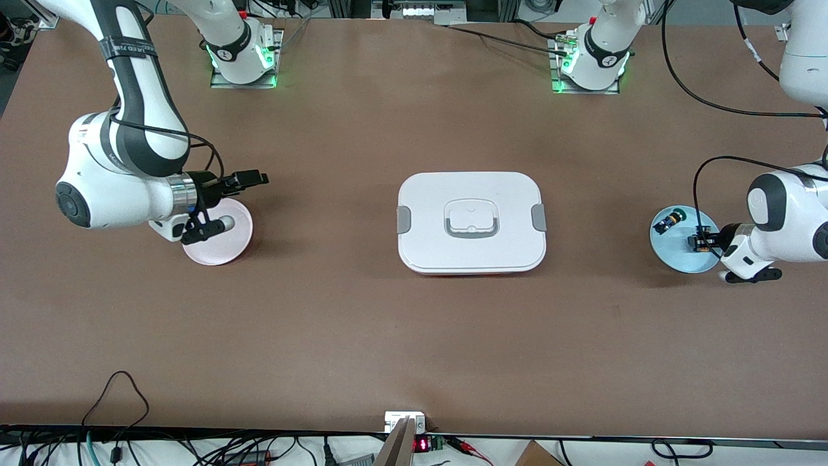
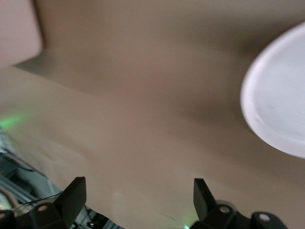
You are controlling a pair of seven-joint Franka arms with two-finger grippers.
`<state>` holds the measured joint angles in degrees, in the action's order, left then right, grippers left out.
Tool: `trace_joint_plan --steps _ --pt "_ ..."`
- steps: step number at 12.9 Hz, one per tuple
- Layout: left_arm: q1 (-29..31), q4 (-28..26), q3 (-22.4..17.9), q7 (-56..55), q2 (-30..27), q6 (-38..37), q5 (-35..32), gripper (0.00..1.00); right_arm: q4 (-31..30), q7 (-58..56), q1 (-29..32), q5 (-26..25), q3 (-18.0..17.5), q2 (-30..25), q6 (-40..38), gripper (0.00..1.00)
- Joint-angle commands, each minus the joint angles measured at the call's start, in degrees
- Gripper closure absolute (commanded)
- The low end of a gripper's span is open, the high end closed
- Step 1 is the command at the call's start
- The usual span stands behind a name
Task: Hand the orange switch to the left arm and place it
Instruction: 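Lower the switch into the blue dish with the left gripper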
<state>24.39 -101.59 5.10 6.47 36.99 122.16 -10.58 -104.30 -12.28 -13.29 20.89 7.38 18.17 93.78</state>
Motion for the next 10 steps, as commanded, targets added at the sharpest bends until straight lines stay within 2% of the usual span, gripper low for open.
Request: trace_joint_plan --steps 1,3,4,7,8,10 --pt "0.8 1.4 0.9 1.4 0.3 0.2 -1.5 0.0 3.4 8.7 -1.2 -7.2 -0.3 -0.8 -4.1 0.0" --pt "0.8 2.0 1.4 2.0 -1.6 0.0 -1.0 0.0 6.3 9.3 -1.1 -10.2 -0.4 -0.8 -6.1 0.0" --pt "0.8 4.2 2.5 1.8 -2.9 -1.1 -0.9 0.0 7.6 9.3 -1.1 -11.5 -0.4 -0.7 -6.1 0.0" --pt "0.6 8.6 8.6 1.6 -8.8 -11.6 -0.8 0.0 12.4 9.4 -1.0 -14.0 -0.3 -0.8 -6.1 0.0" --pt "-0.3 9.4 10.2 1.4 -11.7 -13.7 -0.8 0.0 15.1 9.1 -0.9 -14.8 -0.3 -0.7 -5.9 0.0" --pt "-5.5 9.7 10.4 1.2 -17.8 -17.9 3.3 0.0 16.4 8.9 -0.5 -17.0 -0.3 -0.5 -3.9 0.0"
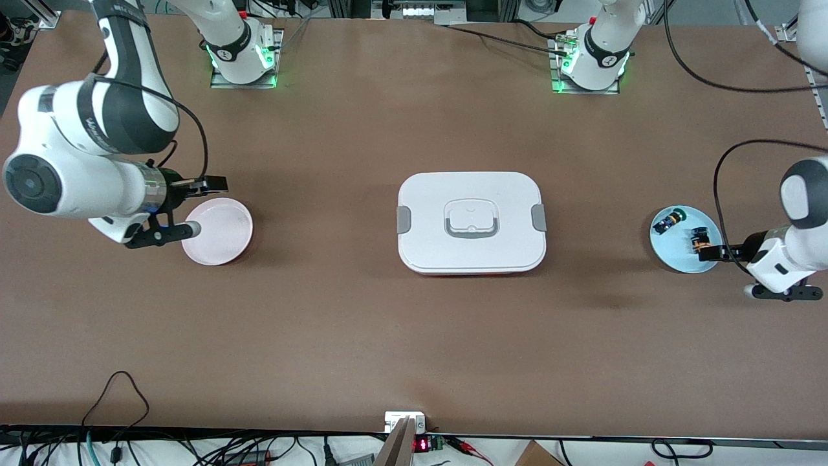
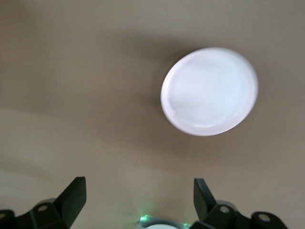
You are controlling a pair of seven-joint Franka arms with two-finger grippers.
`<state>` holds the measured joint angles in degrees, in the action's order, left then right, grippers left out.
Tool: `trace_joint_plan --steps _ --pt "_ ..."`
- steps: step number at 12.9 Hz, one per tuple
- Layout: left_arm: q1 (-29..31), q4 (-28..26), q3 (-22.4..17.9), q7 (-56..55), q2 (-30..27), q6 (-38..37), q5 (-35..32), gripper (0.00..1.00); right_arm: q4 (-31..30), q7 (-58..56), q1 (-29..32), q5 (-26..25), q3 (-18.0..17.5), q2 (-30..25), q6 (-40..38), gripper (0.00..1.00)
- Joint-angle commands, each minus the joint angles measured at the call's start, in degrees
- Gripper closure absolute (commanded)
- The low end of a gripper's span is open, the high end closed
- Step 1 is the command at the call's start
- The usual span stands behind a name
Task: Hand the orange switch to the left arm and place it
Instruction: 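Open the left gripper and raise it from the blue dish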
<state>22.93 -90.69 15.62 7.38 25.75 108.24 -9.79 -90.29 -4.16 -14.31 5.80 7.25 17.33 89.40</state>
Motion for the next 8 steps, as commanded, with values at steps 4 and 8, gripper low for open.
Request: trace_joint_plan --steps 4,8 --pt "-19.6 -1.9 -6.1 -4.9 -19.1 -13.1 5.1 0.0 2.6 1.4 2.9 -8.8 -0.2 -0.1 8.2 0.0" --pt "-22.2 -3.9 -9.5 -6.2 -24.3 -17.2 7.8 0.0 2.4 1.5 9.3 -8.6 -2.1 -5.1 7.5 0.0"
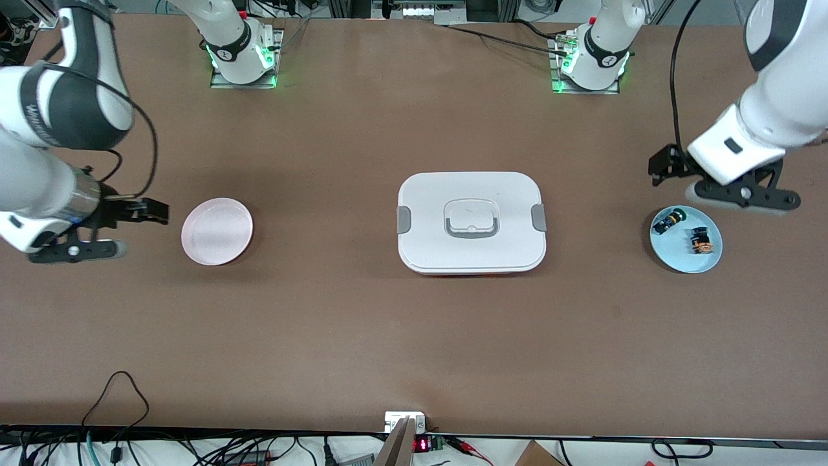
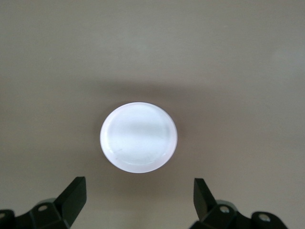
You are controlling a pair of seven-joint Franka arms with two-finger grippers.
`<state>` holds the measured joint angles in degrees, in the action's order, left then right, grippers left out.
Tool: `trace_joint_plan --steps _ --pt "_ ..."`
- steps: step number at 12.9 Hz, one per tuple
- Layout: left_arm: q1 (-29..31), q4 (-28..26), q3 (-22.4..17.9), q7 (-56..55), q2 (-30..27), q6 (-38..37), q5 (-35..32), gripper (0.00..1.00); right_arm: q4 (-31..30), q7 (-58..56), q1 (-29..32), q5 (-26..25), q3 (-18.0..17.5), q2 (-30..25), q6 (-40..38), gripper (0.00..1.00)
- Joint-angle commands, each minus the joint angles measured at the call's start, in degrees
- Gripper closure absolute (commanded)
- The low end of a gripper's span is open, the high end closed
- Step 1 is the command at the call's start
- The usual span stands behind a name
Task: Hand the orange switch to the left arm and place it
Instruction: 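Open the left gripper and raise it from the blue dish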
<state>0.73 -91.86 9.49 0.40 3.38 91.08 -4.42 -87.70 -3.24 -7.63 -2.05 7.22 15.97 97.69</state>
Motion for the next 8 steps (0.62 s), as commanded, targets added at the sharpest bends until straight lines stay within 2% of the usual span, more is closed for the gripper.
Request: trace_joint_plan --steps 1,3,4,8 --pt "0.0 -2.9 -4.3 1.1 -2.1 -0.2 2.9 0.0 -0.4 0.6 3.2 -0.8 -2.1 -5.4 -0.9 0.0" --pt "0.1 -3.6 -6.1 1.3 -2.4 -0.9 3.7 0.0 -0.3 3.1 5.6 -0.4 -4.1 -6.9 -2.3 0.0" --pt "0.1 -3.6 -6.5 1.3 -2.5 -1.0 4.0 0.0 -0.3 5.3 7.7 1.8 -5.9 -7.0 -2.8 0.0" --pt "0.3 -3.3 -6.8 1.0 -2.4 -0.8 5.7 0.0 -1.0 0.8 8.1 2.1 -6.0 -7.7 -4.4 0.0"
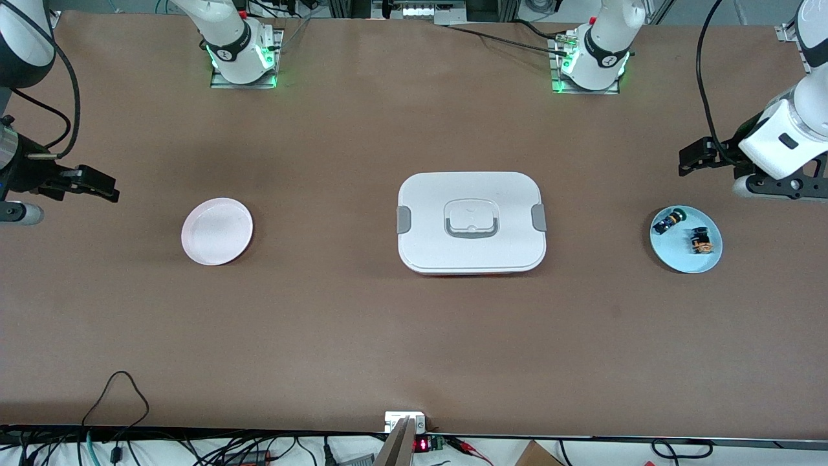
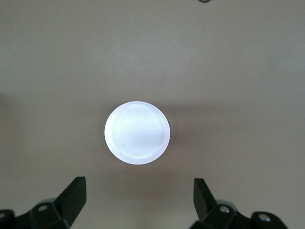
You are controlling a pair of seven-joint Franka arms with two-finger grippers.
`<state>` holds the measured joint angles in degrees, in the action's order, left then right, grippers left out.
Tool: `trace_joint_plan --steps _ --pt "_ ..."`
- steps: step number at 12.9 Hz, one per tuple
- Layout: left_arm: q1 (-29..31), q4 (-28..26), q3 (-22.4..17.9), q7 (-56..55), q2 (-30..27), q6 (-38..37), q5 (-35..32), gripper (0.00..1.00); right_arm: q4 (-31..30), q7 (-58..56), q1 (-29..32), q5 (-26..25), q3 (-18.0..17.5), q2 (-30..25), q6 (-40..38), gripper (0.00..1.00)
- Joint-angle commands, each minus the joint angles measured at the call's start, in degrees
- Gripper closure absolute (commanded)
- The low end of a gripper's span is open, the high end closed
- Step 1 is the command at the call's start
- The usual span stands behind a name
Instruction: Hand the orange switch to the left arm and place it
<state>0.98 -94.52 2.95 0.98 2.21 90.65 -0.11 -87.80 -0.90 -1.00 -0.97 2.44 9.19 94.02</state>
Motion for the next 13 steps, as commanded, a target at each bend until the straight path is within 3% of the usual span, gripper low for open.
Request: trace_joint_plan --steps 1,5,13 --pt "0.2 -0.6 -0.1 0.4 -1.2 -0.4 1.4 0.0 -1.7 -1.4 1.3 1.1 -1.2 -1.6 -0.7 0.0" --pt "0.2 -0.4 -0.2 0.3 -1.2 -0.4 1.4 0.0 -10.9 -0.7 1.3 0.7 -1.2 -7.8 3.6 0.0" --pt "0.2 0.0 -0.2 0.3 -1.2 -0.4 1.5 0.0 -8.4 -1.4 0.7 0.5 -1.5 -7.1 2.7 0.0"
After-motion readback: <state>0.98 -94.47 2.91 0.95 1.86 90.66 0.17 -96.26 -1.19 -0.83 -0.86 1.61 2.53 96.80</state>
